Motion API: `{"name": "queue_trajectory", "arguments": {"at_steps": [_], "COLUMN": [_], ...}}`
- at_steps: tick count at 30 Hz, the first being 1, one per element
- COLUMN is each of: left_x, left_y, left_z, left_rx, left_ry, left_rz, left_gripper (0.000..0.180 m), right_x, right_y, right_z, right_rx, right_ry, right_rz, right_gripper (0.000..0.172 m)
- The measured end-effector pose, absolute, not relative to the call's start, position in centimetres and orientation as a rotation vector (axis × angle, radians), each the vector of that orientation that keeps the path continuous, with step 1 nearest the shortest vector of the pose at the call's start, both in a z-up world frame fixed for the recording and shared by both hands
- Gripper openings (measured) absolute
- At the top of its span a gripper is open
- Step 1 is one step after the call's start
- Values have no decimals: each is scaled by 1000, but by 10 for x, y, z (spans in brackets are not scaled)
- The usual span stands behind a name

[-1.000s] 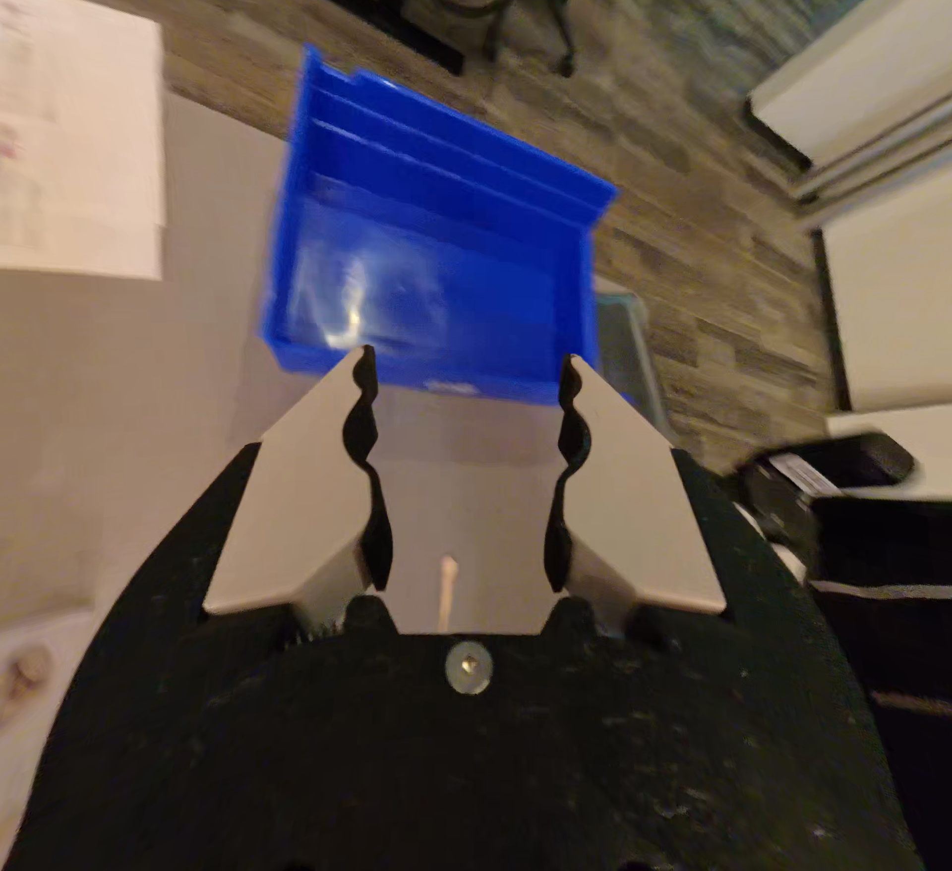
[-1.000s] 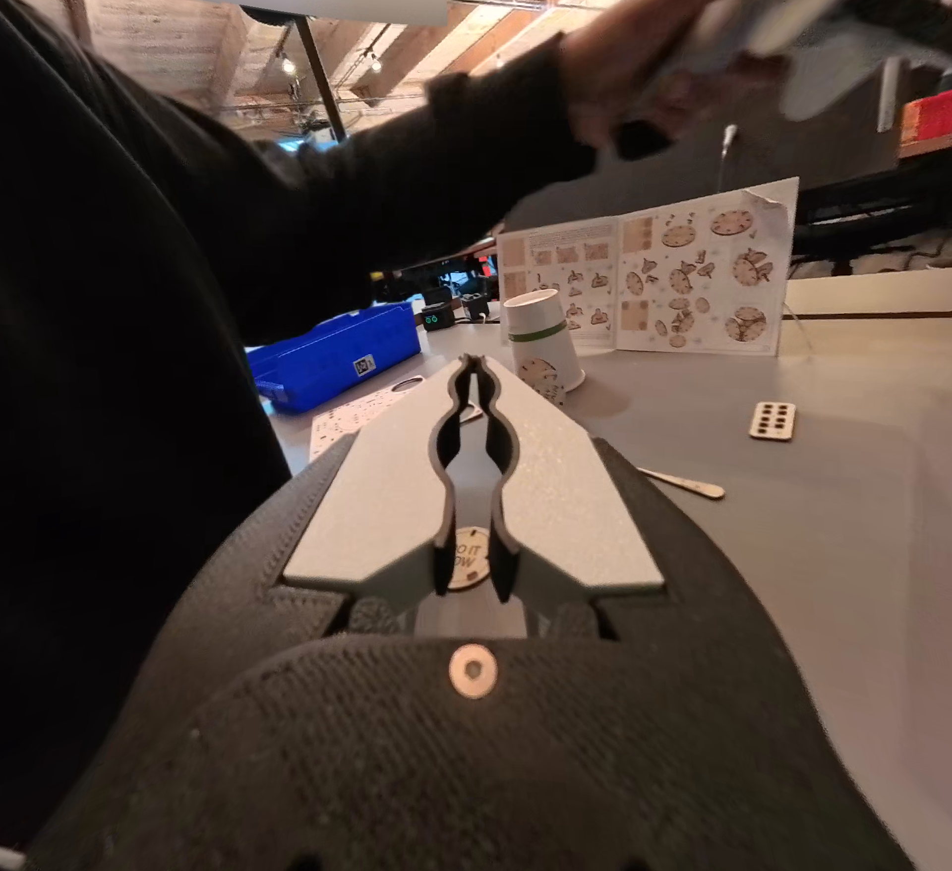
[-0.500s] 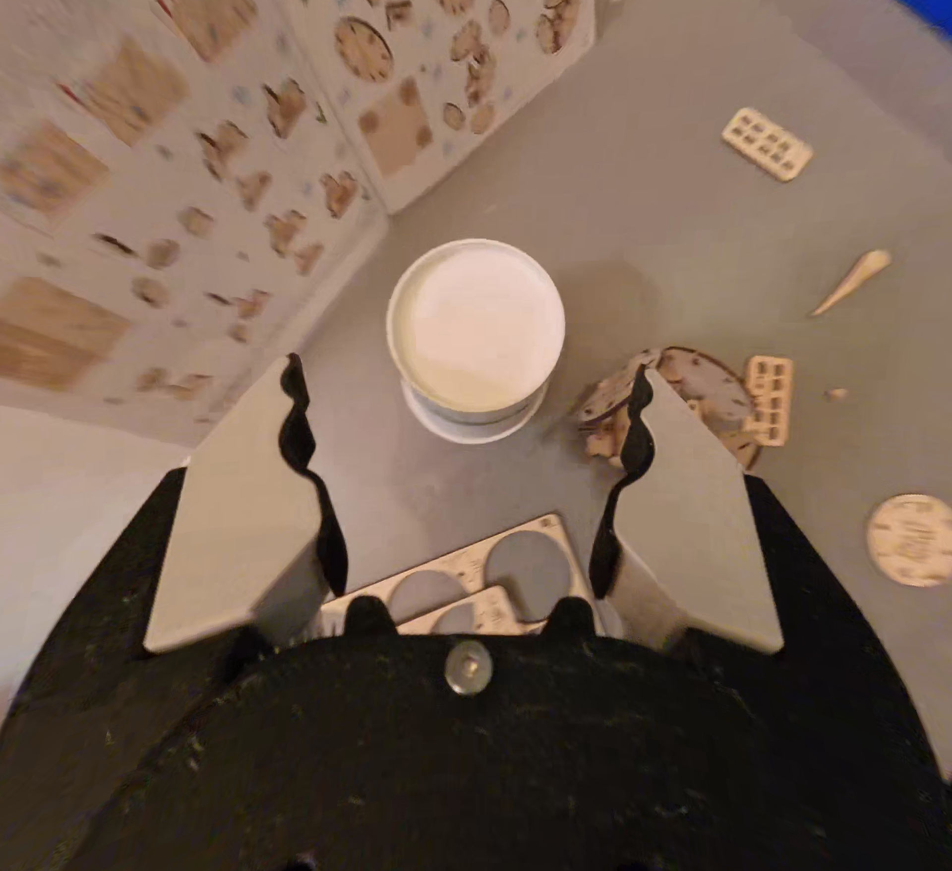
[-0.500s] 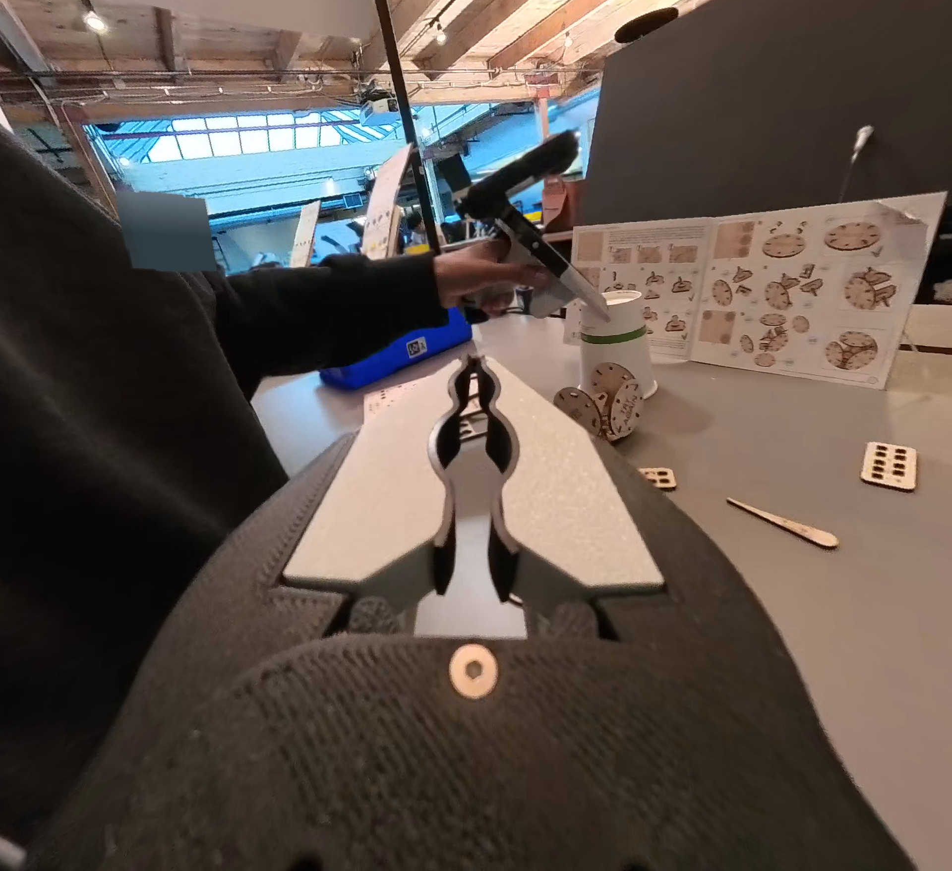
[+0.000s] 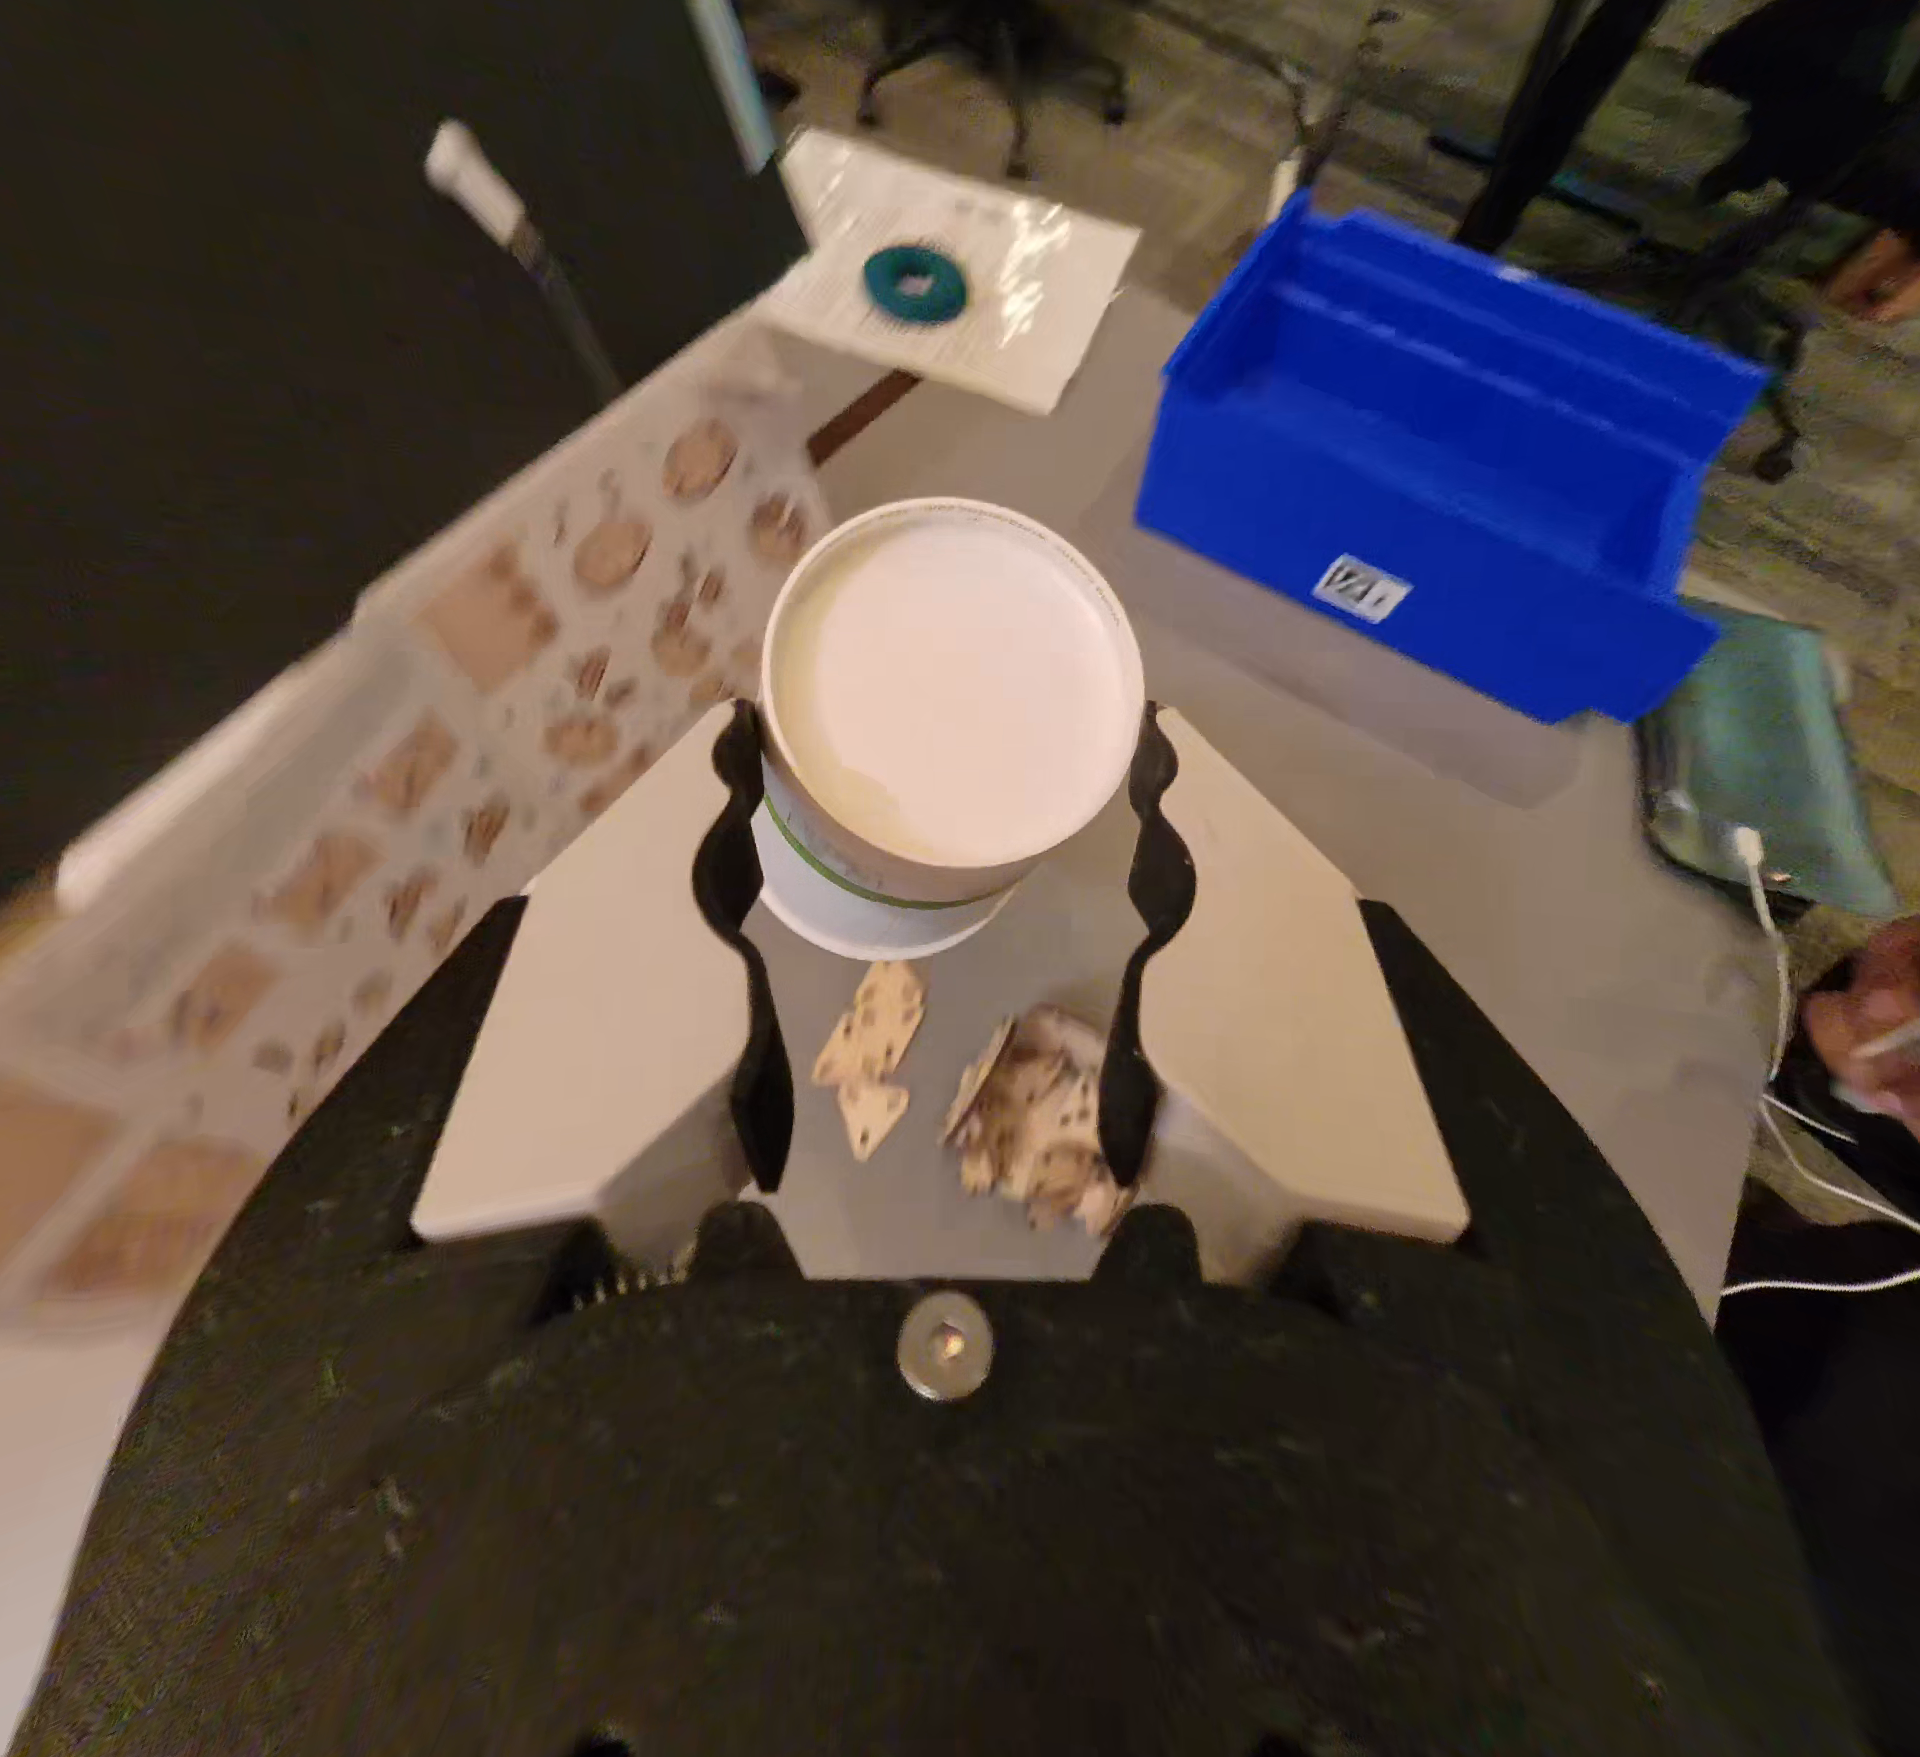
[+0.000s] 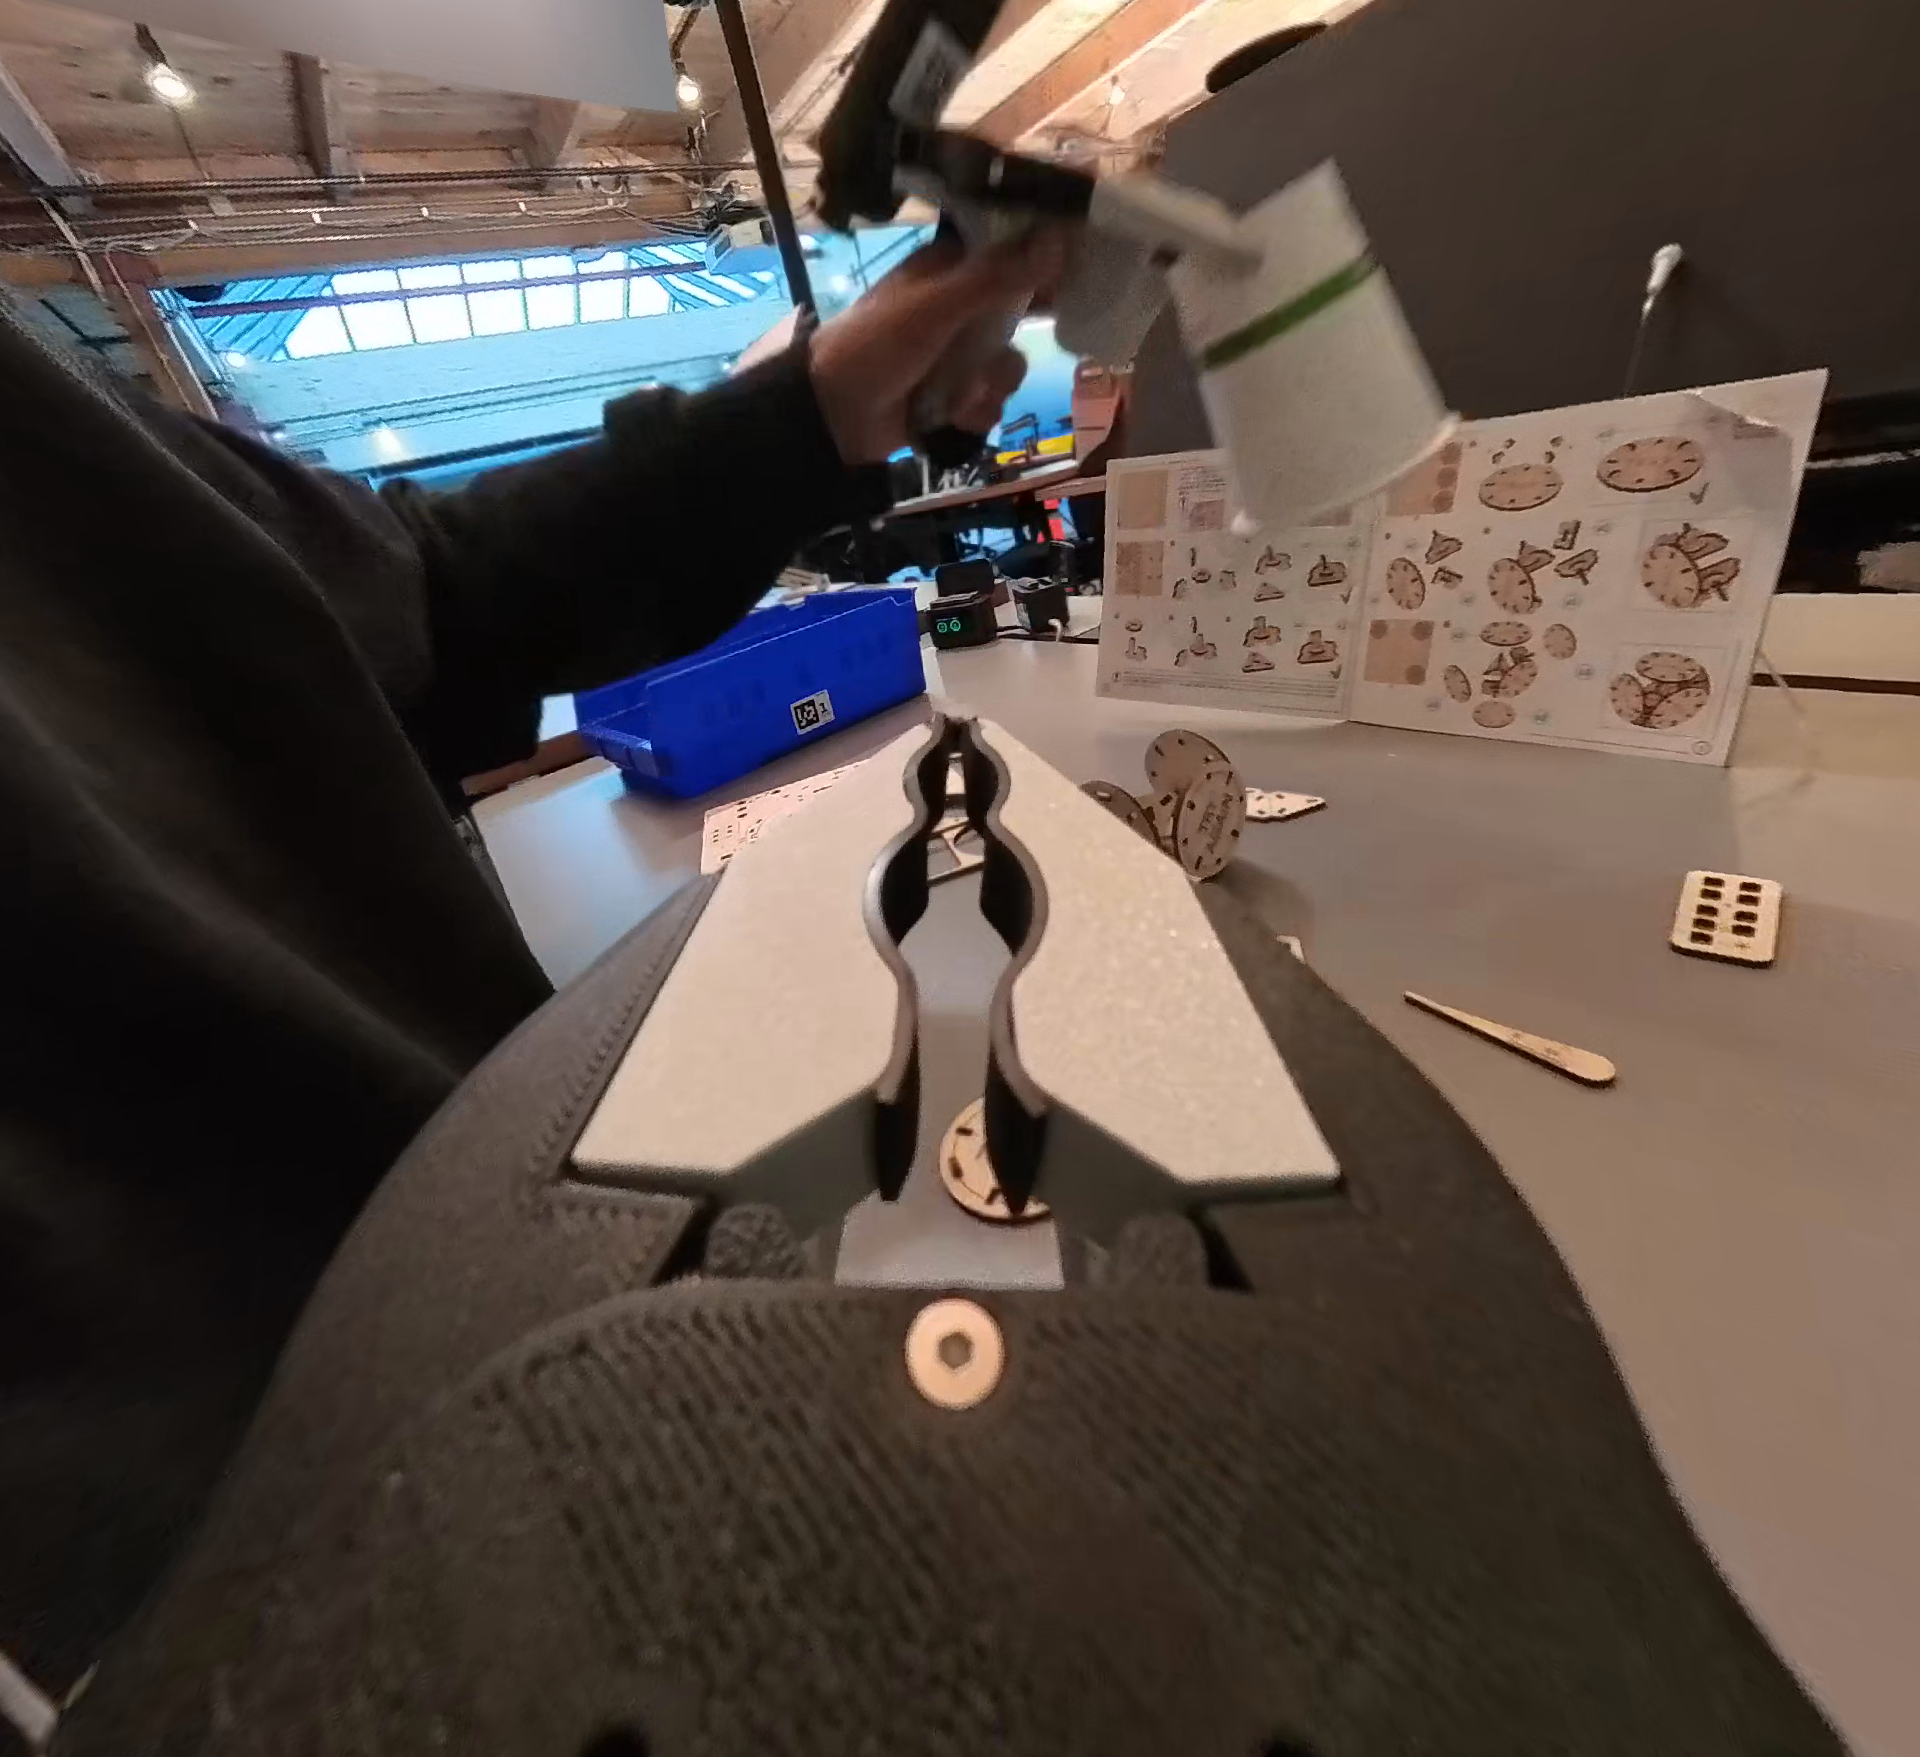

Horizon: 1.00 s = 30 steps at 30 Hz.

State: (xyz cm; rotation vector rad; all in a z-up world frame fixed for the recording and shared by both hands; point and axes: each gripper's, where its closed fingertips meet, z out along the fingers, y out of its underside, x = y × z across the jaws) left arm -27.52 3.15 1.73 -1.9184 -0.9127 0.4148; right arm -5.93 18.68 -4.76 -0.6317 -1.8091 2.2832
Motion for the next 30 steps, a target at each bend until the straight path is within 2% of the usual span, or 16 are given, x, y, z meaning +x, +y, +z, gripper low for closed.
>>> {"name": "queue_trajectory", "arguments": {"at_steps": [5,14,17,23,26,30], "left_x": [-309,-445,-512,-617,-641,-654], "left_y": [134,327,356,363,358,353], "left_z": [58,52,25,-80,-106,-111], "left_rx": [-2003,-1887,-1939,-2059,-2071,-2036], "left_ry": [-639,-473,-522,-801,-903,-1009], "left_rz": [463,497,586,474,417,294], "left_gripper": [68,67,67,68,69,68], "right_x": [-66,-73,-82,-103,-103,-105], "right_y": [192,192,195,210,201,192], "right_z": [-52,-68,-67,-68,-66,-66], "right_rx": [-640,-643,-653,-735,-717,-682], "right_ry": [-1813,-1865,-1850,-1798,-1826,-1865], "right_rz": [2302,2193,2222,2306,2324,2326], "right_gripper": [0,0,0,0,0,0]}}
